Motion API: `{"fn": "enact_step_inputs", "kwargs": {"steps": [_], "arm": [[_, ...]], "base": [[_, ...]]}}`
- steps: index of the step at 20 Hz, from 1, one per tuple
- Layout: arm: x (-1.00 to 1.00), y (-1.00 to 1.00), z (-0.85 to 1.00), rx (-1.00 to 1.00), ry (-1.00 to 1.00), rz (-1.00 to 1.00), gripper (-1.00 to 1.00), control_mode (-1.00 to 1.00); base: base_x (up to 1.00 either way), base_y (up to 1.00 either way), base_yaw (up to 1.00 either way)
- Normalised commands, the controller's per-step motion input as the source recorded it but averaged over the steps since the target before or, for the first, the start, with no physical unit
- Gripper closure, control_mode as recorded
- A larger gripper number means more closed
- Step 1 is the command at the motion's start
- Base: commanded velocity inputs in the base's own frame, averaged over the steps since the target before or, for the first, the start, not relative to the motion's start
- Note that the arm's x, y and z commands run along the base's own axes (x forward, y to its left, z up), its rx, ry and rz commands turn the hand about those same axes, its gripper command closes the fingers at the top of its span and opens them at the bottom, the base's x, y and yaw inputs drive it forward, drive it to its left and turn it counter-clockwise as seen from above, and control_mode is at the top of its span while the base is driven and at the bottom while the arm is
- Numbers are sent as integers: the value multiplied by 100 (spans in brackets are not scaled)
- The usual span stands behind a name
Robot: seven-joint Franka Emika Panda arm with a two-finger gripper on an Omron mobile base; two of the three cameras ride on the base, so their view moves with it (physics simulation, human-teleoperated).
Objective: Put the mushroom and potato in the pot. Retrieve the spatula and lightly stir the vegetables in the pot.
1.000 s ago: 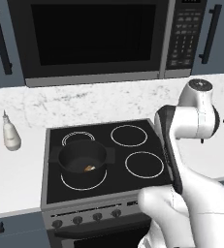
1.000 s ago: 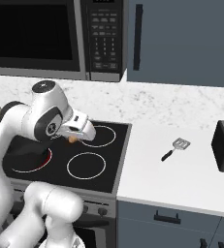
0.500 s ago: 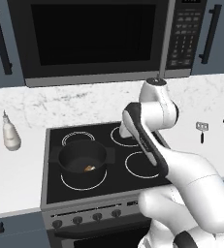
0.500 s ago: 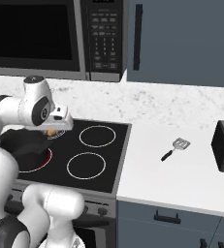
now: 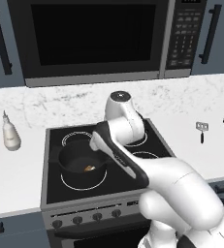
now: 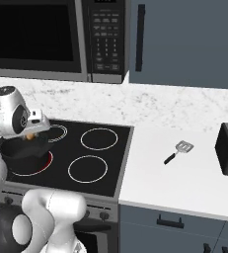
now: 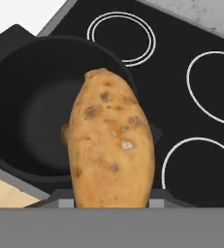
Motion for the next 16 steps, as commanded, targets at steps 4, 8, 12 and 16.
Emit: {"fn": "enact_step_inputs", "kwargs": {"steps": [4,8,12,16], "arm": [[27,74,0,-5,-11,15,100,-100],[21,63,-3,-4,-5,14,100,-100],[28,60,-31,-3,2,9,100,-100],[36,15,-45,-1,1,6,100,-100]], "base": [[0,0,0],[0,0,0],[0,0,0],[0,0,0]]}}
